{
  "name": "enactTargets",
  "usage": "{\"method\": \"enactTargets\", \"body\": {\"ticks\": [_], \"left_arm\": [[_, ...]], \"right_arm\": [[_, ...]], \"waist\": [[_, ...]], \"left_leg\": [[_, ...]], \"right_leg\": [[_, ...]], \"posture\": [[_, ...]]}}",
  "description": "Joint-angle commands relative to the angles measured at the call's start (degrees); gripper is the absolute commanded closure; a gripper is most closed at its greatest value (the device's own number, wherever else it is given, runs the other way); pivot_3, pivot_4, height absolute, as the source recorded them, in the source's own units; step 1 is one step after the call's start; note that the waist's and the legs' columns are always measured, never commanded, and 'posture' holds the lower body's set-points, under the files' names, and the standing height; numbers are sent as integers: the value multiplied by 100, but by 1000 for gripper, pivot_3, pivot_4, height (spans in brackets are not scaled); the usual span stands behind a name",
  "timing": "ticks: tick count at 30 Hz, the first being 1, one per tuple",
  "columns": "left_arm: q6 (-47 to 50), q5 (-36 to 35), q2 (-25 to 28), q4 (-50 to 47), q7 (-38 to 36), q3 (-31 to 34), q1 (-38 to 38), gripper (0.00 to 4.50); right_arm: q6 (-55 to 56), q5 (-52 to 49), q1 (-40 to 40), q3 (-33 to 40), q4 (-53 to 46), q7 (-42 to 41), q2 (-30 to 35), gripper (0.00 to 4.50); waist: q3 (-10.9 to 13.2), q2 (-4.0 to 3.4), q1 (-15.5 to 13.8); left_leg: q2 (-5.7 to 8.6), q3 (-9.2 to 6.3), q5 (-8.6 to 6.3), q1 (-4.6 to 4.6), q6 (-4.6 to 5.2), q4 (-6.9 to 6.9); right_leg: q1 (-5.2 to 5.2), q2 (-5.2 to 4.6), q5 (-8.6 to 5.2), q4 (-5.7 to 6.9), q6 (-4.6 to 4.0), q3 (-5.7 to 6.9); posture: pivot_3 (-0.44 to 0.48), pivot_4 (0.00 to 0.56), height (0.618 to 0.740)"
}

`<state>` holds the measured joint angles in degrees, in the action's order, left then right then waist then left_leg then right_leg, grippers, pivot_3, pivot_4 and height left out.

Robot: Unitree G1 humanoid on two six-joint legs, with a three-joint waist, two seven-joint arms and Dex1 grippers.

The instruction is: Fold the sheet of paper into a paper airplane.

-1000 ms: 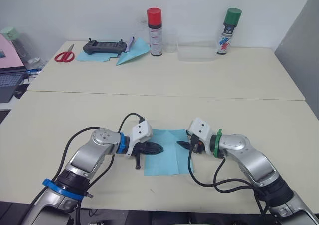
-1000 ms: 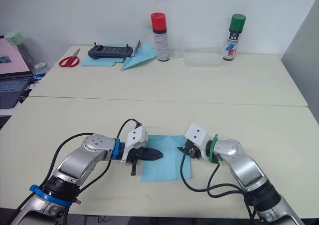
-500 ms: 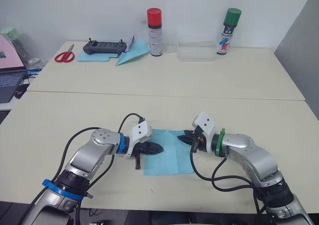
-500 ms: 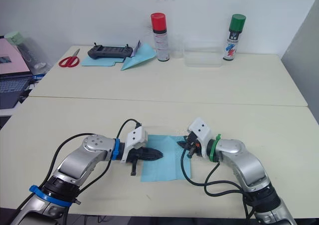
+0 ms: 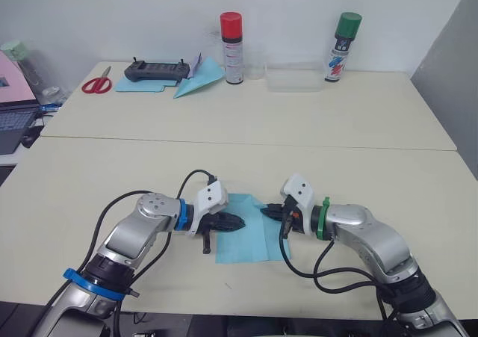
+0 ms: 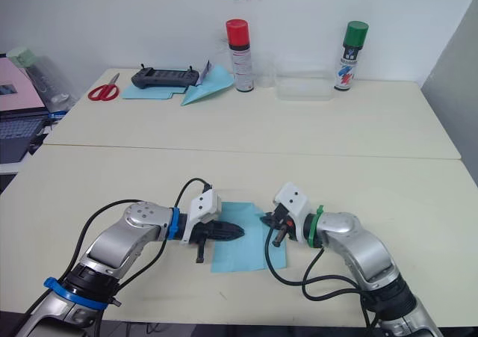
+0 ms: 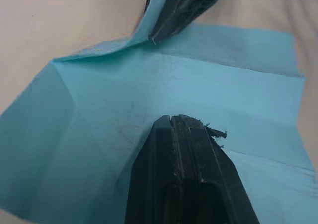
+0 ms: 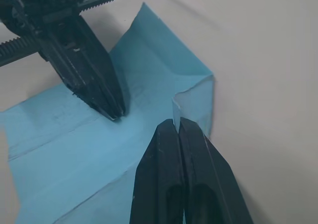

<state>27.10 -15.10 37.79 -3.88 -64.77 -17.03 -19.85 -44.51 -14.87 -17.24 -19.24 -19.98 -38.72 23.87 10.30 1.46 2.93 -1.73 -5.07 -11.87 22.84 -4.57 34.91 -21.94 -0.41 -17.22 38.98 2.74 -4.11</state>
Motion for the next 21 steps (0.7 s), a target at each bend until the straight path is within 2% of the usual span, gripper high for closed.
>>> {"method": "enactTargets", "body": {"ticks": [1,5,9,12,16,21], "left_arm": [[87,129,43,-4,102,-13,99,4500],[201,-10,94,-101,56,103,96,4500],[758,-574,-87,-159,124,599,-589,4500],[934,-685,-331,-97,271,671,-958,4500],[894,-561,-635,44,394,515,-1171,4500],[339,74,-784,495,464,-33,-1164,4500]], "right_arm": [[153,89,-4,-103,38,-6,19,4467],[303,256,25,-224,300,10,75,4467],[465,391,104,-391,442,-71,145,4467],[528,435,116,-410,533,-74,160,4467],[601,469,98,-379,639,-69,150,4467],[557,429,91,-314,631,-49,114,4467]], "waist": [[0,0,-1],[0,0,0],[2,4,-6],[2,6,-17],[1,6,-2],[2,5,-5]], "left_leg": [[0,-1,0,0,0,0],[0,0,0,0,0,0],[0,-6,0,4,0,0],[0,-8,0,6,0,3],[1,-4,0,5,0,2],[1,-9,0,4,0,2]], "right_leg": [[0,0,0,0,0,1],[0,0,0,0,0,0],[-4,2,0,2,0,4],[-1,2,0,0,1,7],[0,1,1,-4,4,4],[-1,3,1,0,3,6]], "posture": [[0,150,740],[0,150,740],[0,150,740],[0,150,740],[0,150,740],[0,150,740]]}}
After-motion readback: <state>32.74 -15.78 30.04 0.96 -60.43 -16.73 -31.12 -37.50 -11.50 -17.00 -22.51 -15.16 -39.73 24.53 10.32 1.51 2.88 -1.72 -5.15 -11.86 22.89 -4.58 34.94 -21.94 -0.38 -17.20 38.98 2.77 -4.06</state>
